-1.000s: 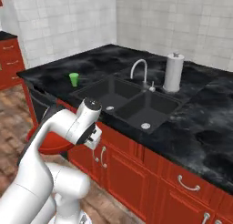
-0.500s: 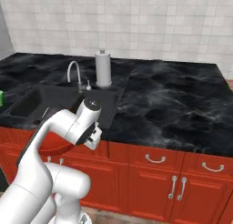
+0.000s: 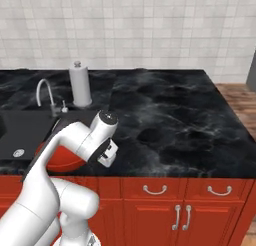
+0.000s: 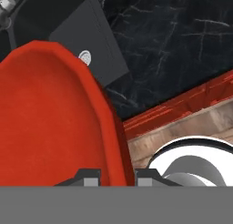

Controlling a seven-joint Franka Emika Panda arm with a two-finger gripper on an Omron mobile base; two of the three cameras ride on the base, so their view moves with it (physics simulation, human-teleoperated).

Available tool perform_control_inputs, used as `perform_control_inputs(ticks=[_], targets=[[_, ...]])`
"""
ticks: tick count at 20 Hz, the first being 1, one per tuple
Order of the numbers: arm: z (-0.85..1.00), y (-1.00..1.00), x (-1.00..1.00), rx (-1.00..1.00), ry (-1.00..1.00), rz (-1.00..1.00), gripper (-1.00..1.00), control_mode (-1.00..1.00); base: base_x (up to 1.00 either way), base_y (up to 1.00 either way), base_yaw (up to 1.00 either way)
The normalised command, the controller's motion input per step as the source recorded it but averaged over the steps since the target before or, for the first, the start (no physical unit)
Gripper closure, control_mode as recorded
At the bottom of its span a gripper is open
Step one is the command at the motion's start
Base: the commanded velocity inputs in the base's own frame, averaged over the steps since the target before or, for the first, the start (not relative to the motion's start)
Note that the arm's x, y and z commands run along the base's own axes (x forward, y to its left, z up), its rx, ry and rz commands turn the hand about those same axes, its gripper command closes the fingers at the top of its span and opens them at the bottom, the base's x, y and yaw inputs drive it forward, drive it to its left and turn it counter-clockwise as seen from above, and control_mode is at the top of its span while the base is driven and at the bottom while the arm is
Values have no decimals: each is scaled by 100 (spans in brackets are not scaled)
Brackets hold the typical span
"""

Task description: Pick the cup and bowl from the counter and place them on the counter next to the sink.

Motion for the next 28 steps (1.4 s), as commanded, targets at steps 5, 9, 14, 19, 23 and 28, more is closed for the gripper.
perform_control_inputs(ticks=[5, 9, 14, 19, 23, 28], targets=[[0, 0, 0, 0, 0, 0, 100, 100, 43, -22, 13], [0, 0, 0, 0, 0, 0, 100, 100, 26, -28, 15], [0, 0, 0, 0, 0, 0, 100, 100, 19, -30, 5], [0, 0, 0, 0, 0, 0, 100, 100, 24, -54, -14], [0, 0, 0, 0, 0, 0, 100, 100, 10, -40, -27], [0, 0, 0, 0, 0, 0, 100, 100, 3, -1, -11]])
